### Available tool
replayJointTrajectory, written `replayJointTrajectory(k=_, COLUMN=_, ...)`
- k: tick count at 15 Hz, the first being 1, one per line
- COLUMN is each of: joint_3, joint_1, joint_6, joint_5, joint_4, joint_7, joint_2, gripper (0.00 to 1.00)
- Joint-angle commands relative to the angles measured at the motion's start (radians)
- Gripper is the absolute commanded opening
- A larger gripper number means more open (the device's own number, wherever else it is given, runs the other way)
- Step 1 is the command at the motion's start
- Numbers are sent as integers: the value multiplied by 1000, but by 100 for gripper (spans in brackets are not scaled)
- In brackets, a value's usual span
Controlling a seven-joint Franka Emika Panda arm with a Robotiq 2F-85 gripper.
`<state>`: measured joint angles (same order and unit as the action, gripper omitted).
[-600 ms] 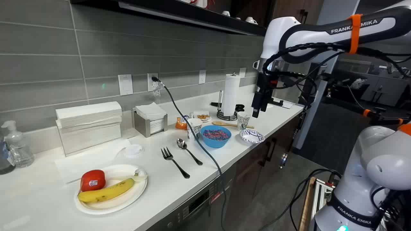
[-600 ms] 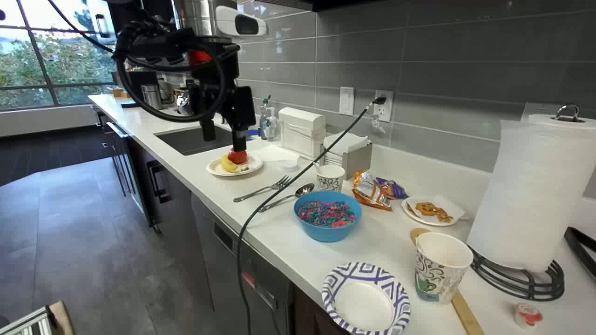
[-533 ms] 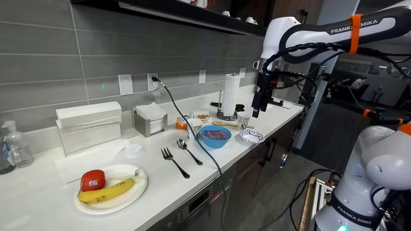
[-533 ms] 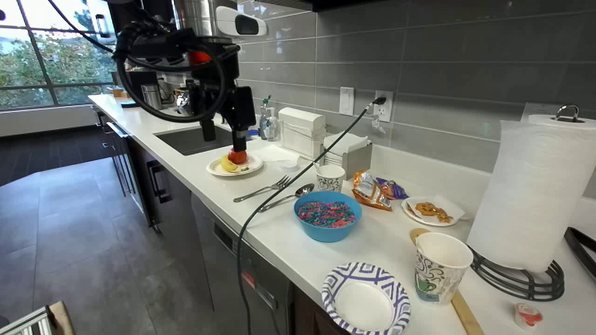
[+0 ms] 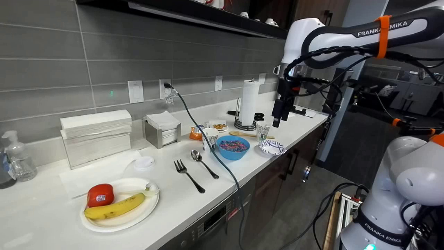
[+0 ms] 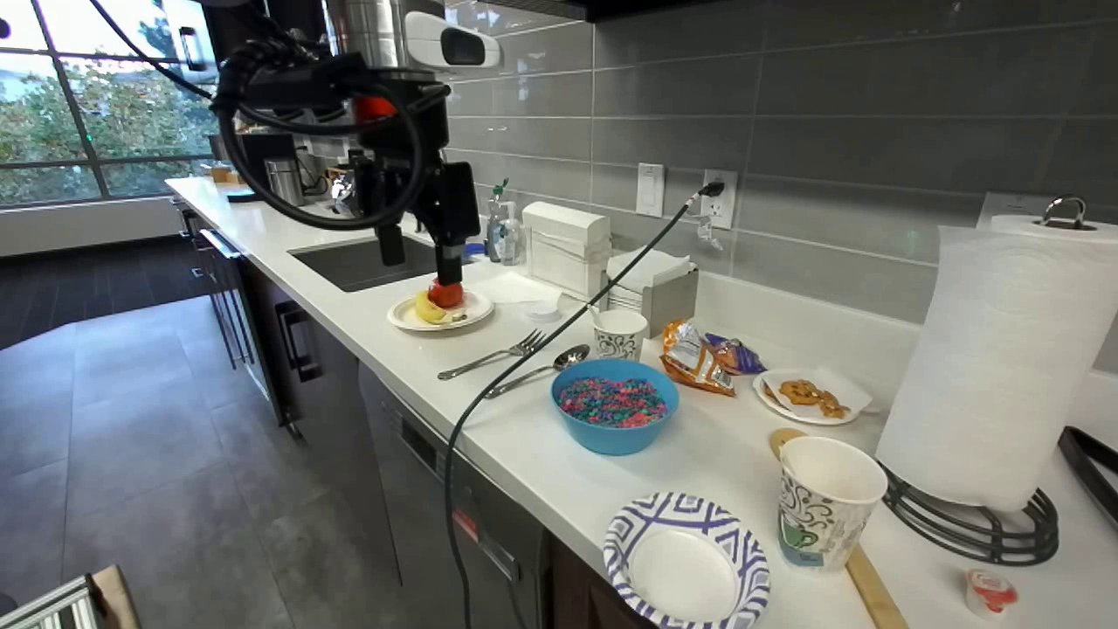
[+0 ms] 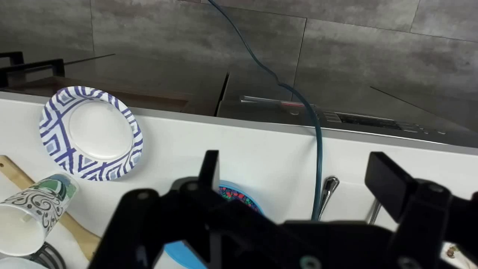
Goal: Put the white plate with blue markings inside the blue bowl
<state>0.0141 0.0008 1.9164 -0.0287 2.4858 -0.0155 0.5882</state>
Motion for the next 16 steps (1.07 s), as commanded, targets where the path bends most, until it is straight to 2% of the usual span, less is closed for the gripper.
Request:
replayJointTrajectory(k=1, joint_3=-2, joint_1=-2, joint_6=-2, joint_5=1, joint_4=-2, joint_7=-1, joint_2=0, gripper=100)
replayJointTrajectory(k=11, joint_3=-2, joint_1=-2, joint_6=-2, joint_5=1, joint_4=-2, joint_7=-1, joint_2=0, gripper=100)
replayJointTrajectory(k=16, joint_3=84, joint_1=-40, joint_6=137, joint_5=39, joint_4=19, joint_7=-27, joint_2=-67, gripper=100)
